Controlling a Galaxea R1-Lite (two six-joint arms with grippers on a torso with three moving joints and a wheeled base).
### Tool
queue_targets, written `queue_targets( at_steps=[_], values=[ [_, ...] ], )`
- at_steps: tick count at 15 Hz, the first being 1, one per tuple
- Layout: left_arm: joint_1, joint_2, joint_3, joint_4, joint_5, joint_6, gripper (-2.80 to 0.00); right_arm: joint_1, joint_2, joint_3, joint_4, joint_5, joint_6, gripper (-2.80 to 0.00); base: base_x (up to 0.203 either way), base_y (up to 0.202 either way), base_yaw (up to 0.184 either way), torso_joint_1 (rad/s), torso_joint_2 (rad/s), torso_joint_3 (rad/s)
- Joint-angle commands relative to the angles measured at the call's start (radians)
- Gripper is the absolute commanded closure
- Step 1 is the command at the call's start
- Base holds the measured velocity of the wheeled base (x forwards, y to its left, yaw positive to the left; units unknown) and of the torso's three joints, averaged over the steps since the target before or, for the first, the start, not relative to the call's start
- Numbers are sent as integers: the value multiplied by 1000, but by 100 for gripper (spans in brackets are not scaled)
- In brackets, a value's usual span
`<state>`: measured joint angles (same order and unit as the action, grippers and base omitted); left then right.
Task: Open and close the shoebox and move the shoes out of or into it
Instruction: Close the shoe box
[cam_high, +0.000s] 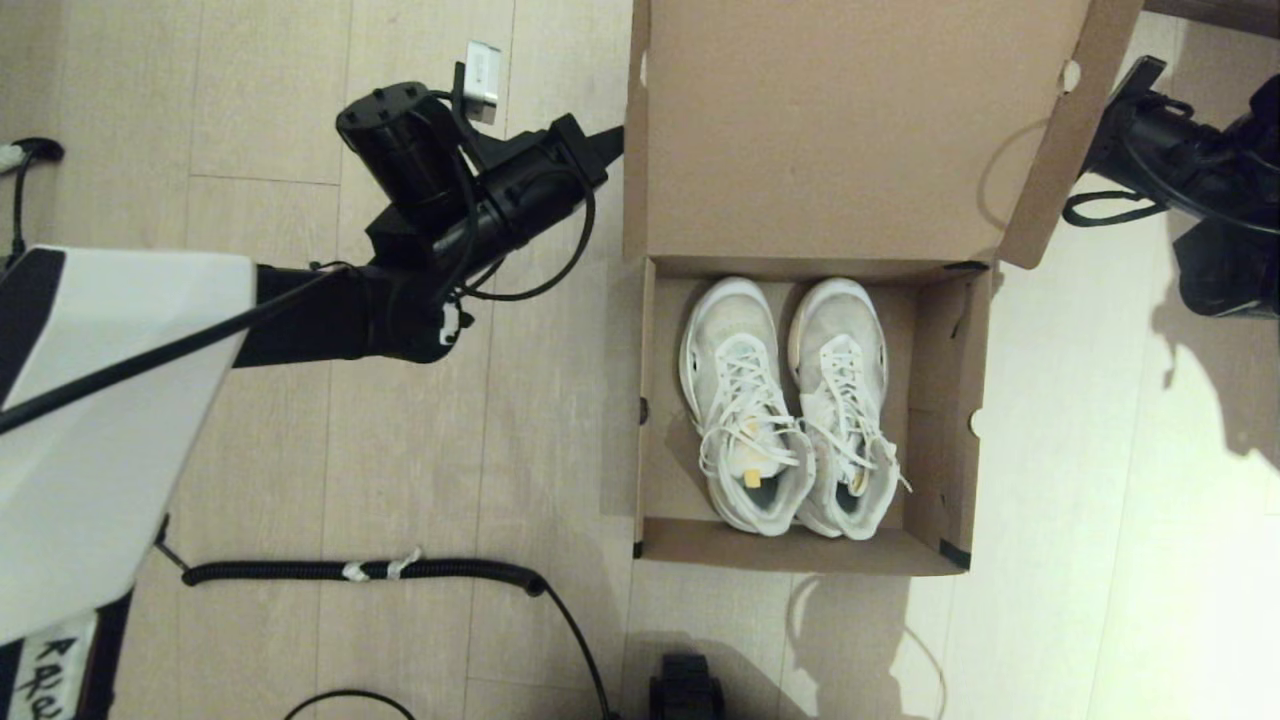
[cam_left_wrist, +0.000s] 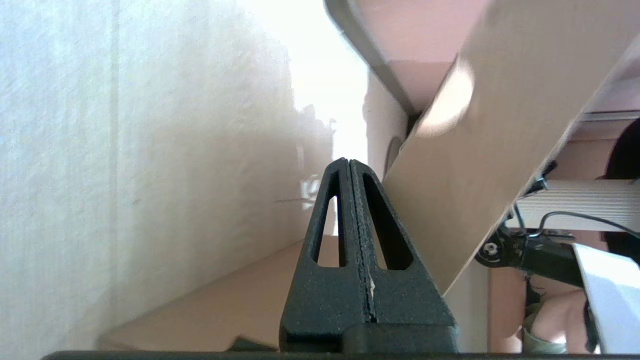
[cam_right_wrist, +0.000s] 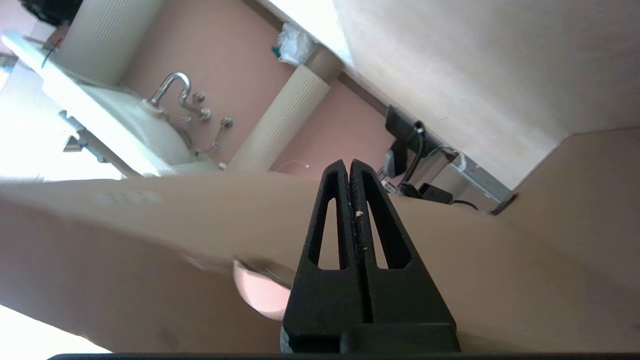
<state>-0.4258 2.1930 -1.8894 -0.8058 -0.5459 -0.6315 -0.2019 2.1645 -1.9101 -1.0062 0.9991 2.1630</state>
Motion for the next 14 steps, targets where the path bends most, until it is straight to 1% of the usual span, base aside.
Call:
queue_targets(
  at_steps=[1,5,8,10,14],
  values=[
    [-8,-48,14,-3,-3,-4,0,-1,-44,11,-5,6,15,0,0,0,0,0,0,0],
    [-19,-108,53,0,-4,-4,0,-2,-108,43,-5,21,19,0,0,0,0,0,0,0],
    [-26,-130,68,0,-3,-4,0,-7,-150,44,-1,28,45,0,0,0,0,0,0,0],
    [-35,-156,83,2,-5,-4,0,-18,-186,54,8,40,49,0,0,0,0,0,0,0],
    [-71,-210,123,2,-3,-4,0,-43,-283,127,9,63,65,0,0,0,0,0,0,0]
  ],
)
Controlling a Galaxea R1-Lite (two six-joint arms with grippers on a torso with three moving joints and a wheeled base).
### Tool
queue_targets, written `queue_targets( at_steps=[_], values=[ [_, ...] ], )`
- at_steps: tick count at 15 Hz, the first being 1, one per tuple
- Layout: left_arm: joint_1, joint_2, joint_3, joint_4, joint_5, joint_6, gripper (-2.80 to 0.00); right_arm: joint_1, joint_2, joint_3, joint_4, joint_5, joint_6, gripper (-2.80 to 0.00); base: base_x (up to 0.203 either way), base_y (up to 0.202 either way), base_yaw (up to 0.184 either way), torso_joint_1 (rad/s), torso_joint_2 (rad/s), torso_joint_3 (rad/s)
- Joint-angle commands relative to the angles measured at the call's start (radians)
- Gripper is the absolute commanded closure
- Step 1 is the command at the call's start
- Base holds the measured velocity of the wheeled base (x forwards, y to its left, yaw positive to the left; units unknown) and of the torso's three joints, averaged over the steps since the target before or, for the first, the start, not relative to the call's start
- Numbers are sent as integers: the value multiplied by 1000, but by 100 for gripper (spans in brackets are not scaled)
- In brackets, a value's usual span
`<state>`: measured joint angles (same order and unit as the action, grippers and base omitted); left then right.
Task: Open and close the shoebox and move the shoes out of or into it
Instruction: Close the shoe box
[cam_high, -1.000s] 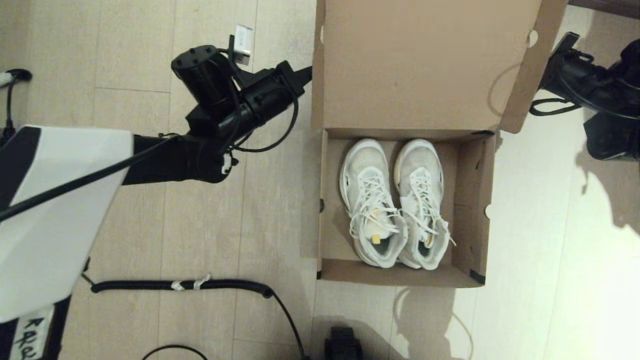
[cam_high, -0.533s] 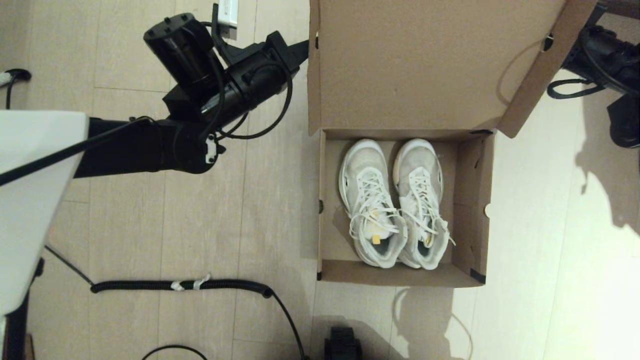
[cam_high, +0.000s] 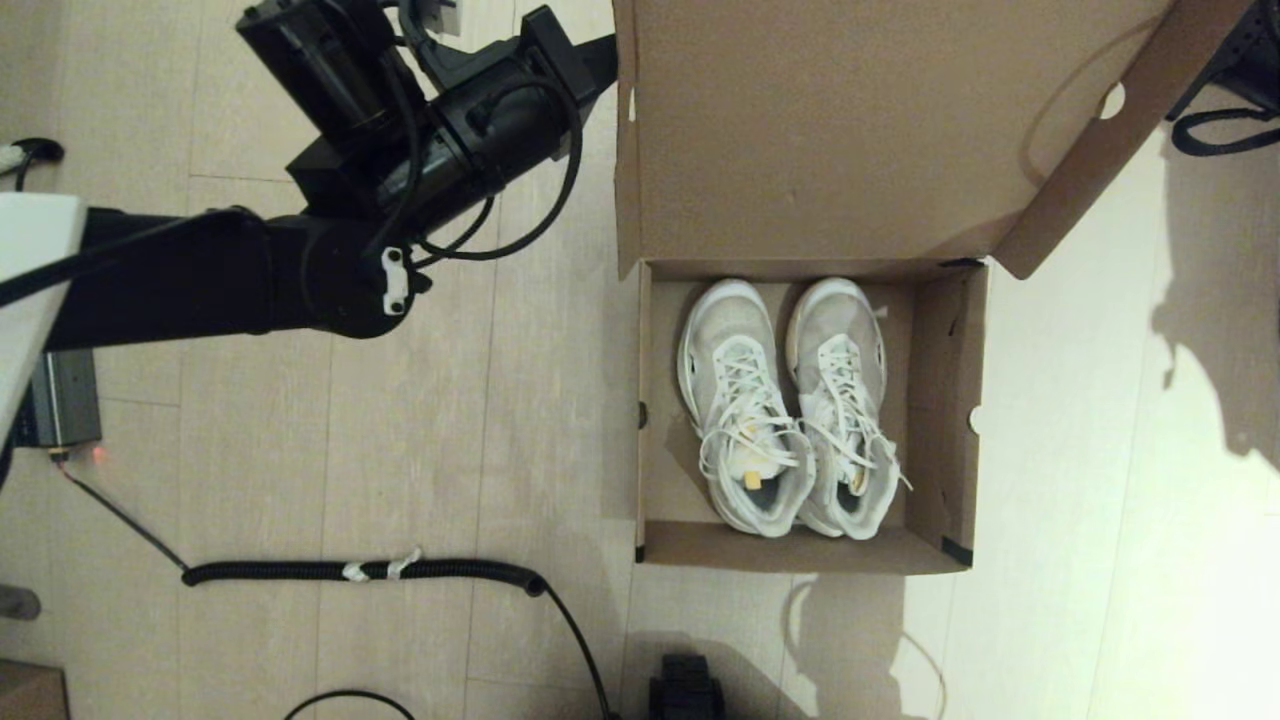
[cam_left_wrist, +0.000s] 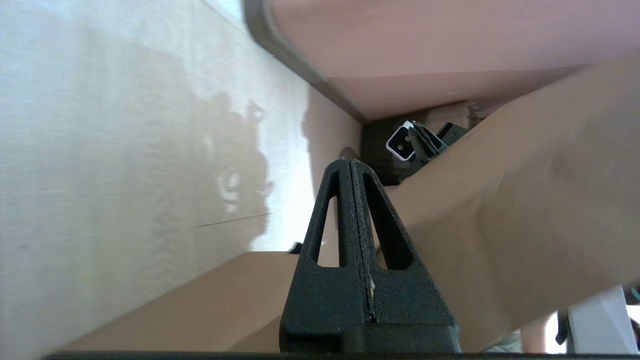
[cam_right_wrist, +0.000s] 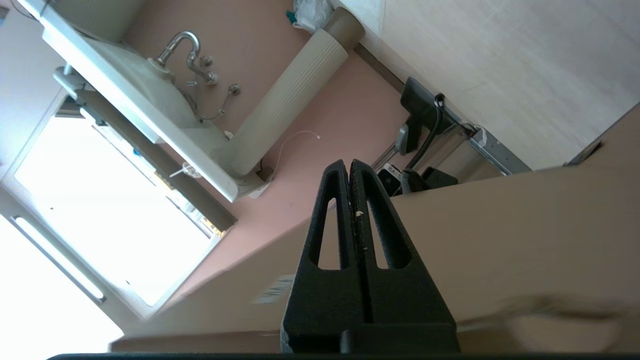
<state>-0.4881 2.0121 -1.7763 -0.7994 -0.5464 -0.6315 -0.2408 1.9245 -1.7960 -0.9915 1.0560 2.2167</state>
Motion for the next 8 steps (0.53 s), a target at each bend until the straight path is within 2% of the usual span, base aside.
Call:
queue_targets(
  at_steps=[1,8],
  values=[
    [-15,-47,26,-4,-3,-4,0,-7,-65,34,-6,8,16,0,0,0,0,0,0,0],
    [-80,-141,114,-8,-6,-3,0,-49,-232,172,-12,26,21,0,0,0,0,0,0,0]
  ],
)
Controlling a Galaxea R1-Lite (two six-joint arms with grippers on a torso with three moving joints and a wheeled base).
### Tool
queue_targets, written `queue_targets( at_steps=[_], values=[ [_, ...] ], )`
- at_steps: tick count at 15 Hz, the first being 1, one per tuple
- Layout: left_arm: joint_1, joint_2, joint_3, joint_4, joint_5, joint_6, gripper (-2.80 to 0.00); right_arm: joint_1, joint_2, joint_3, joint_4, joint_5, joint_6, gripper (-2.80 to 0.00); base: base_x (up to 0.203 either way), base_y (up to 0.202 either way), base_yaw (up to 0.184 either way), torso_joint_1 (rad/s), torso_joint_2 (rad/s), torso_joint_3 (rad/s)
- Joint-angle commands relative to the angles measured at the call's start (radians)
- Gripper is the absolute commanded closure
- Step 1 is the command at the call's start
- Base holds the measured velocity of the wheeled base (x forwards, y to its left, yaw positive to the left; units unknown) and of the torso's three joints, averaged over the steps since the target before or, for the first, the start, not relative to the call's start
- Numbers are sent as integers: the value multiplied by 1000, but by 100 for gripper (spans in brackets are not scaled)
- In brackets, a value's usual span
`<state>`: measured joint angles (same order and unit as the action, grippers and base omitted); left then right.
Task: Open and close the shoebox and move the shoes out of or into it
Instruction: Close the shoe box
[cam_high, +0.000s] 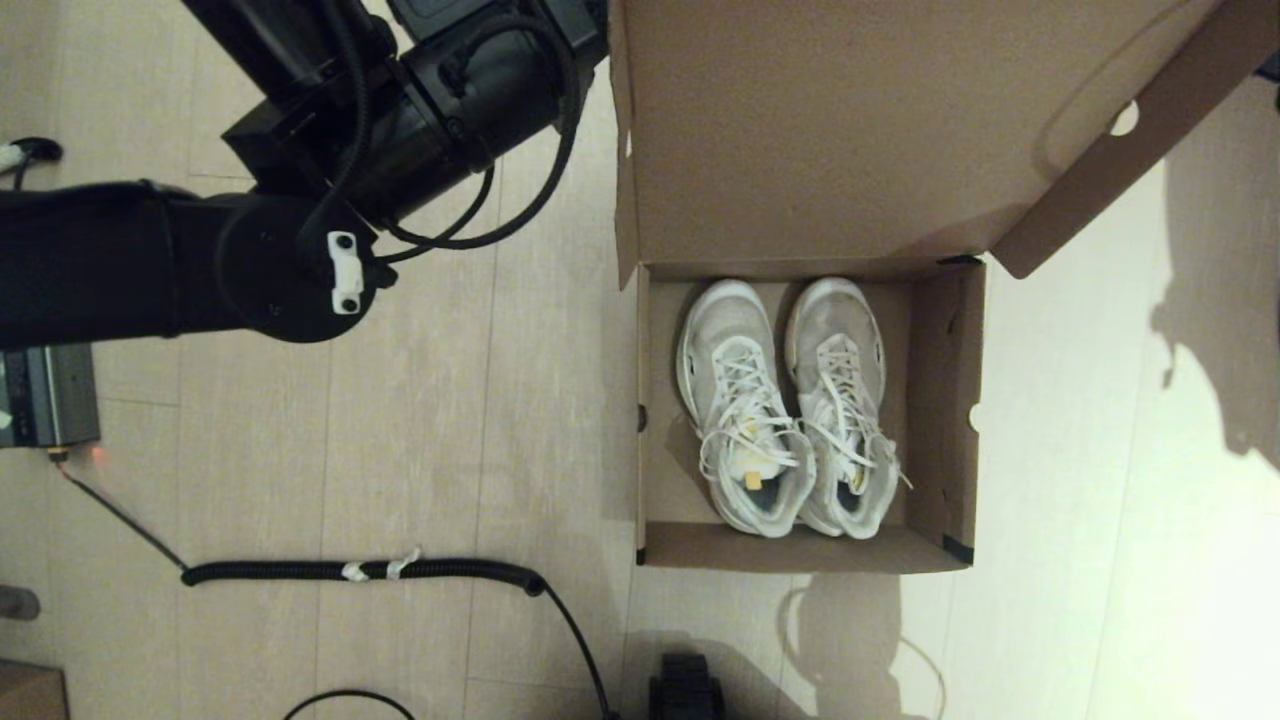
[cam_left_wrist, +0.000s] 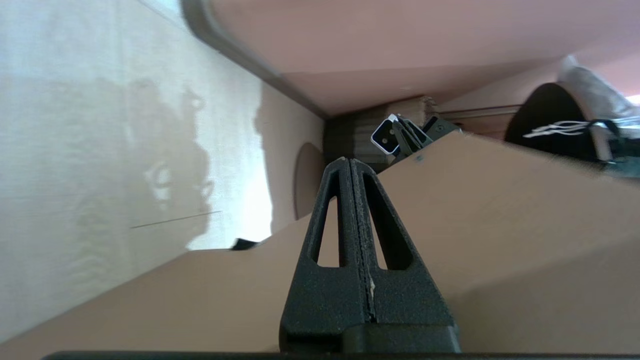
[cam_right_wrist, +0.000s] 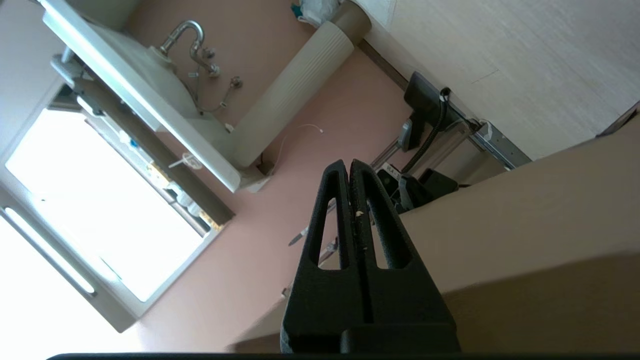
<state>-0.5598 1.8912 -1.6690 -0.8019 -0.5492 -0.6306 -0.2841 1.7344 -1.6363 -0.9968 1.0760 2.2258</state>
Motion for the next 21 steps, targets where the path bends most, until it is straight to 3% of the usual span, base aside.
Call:
queue_targets(
  at_steps=[1,13,21],
  values=[
    [-17,-29,14,-6,-3,-3,0,-14,-65,32,-6,11,12,0,0,0,0,0,0,0],
    [-125,-187,274,-42,-6,1,0,-53,-408,414,-120,52,12,0,0,0,0,0,0,0],
    [-167,-420,579,-42,-8,2,0,-58,-602,661,-127,115,0,0,0,0,0,0,0,0]
  ],
)
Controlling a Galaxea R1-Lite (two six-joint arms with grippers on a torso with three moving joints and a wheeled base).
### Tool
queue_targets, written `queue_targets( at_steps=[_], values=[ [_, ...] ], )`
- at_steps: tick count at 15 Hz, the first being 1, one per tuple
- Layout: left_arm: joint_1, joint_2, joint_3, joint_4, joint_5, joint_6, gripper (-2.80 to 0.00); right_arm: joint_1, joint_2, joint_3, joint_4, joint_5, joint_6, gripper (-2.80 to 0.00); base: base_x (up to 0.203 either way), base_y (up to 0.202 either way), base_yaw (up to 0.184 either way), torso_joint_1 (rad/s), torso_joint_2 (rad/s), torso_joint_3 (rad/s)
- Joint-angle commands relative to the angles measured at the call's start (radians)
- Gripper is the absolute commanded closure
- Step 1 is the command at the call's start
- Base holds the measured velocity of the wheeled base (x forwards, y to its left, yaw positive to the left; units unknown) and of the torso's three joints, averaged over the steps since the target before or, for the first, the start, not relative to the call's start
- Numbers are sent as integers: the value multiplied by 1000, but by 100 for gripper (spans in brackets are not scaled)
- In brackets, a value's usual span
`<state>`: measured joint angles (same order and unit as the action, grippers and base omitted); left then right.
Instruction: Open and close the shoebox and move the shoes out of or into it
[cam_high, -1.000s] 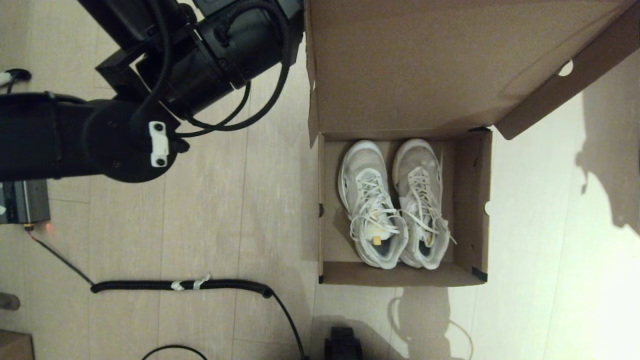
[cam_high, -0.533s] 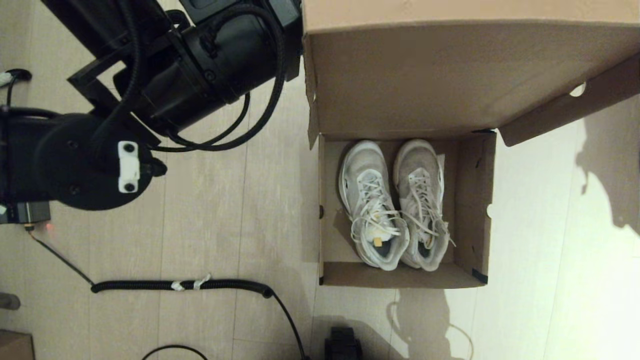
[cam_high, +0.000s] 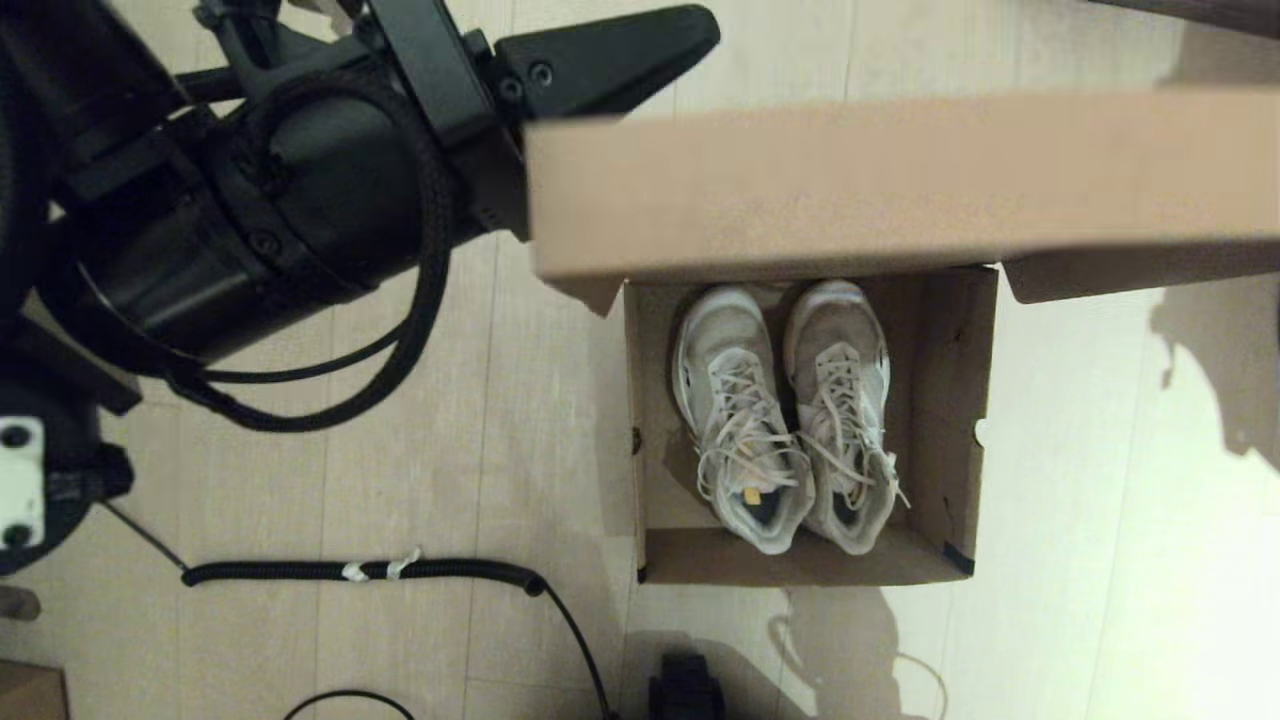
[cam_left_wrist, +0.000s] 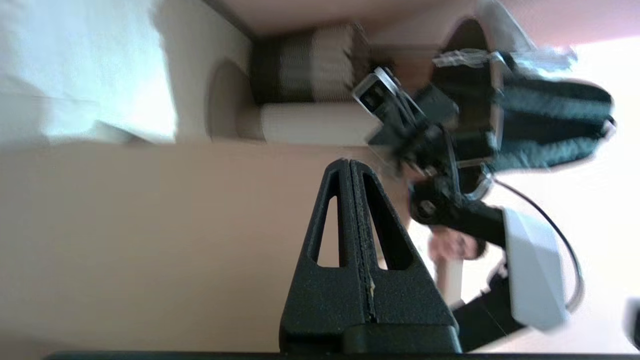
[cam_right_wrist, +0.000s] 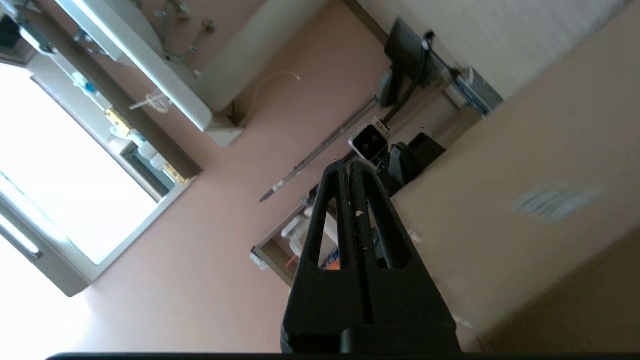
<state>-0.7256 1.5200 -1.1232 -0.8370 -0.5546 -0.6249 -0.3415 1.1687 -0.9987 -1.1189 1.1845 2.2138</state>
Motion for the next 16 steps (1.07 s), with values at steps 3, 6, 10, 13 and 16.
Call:
queue_targets(
  at_steps=[3,6,10,13,16],
  values=[
    [0,-34,33,-10,-2,-4,0,-1,-7,19,-22,8,-14,0,0,0,0,0,0,0],
    [-8,-17,47,-10,-7,-4,0,-1,5,13,-27,32,-14,0,0,0,0,0,0,0],
    [-21,-30,73,-2,-2,-2,0,-15,6,-24,-27,59,-20,0,0,0,0,0,0,0],
    [72,-85,104,80,6,61,0,-79,26,-10,-44,81,-242,0,0,0,0,0,0,0],
    [132,-98,159,144,99,208,0,-90,26,194,-47,50,-602,0,0,0,0,0,0,0]
  ],
)
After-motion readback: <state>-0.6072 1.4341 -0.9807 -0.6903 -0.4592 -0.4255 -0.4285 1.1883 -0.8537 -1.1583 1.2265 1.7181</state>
